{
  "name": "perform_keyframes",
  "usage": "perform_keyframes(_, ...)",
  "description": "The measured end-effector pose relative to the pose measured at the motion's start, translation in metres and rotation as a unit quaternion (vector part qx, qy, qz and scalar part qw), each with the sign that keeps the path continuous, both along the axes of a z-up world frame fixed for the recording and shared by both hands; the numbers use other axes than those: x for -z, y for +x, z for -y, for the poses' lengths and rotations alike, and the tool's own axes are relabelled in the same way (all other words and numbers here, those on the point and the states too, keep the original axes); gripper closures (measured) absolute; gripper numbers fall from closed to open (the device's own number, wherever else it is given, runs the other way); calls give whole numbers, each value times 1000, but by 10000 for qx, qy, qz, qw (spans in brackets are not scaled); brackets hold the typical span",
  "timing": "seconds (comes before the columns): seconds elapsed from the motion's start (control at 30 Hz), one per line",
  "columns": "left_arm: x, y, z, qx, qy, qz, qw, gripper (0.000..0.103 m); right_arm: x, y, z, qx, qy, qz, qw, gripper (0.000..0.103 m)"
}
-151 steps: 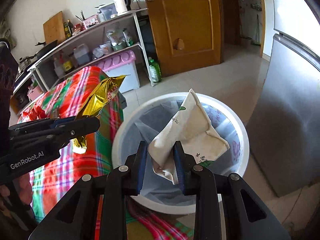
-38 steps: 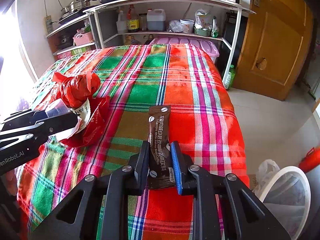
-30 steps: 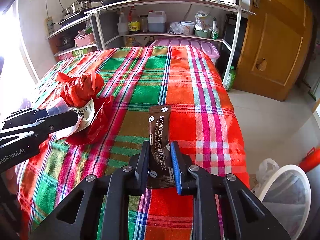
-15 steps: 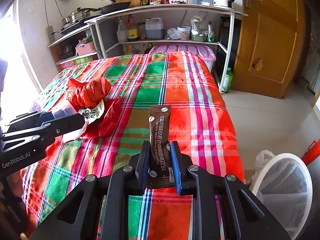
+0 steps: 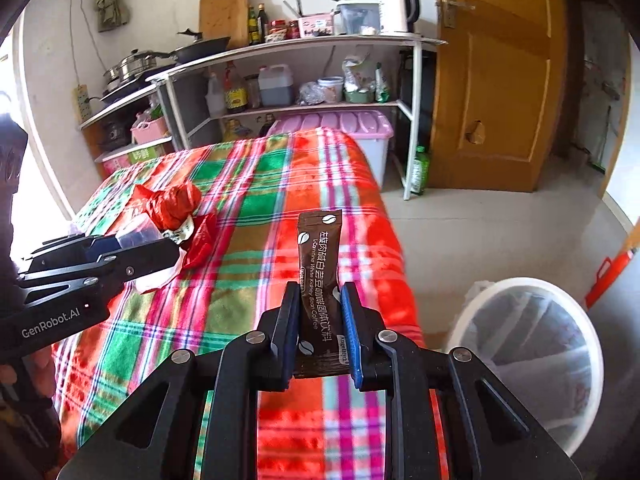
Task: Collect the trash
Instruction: 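Carry the plastic cup and coffee packet with both tools over the bin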
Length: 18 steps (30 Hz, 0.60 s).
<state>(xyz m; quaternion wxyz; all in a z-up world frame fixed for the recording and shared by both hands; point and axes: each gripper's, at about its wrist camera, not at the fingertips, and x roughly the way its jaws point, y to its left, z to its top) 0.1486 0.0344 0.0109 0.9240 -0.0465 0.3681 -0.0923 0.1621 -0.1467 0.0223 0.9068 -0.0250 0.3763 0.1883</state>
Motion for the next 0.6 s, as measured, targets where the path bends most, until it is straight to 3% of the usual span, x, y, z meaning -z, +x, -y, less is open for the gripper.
perform_keyframes(0.07,-3,-2,14,79,139,69,9998,70,-4,-6,12,147,-3,68,9999,82)
perform_keyframes(0.6,-5,-2,109,931,155,104,9955,70,-11,-33,105,1149,-54,165,9932,82)
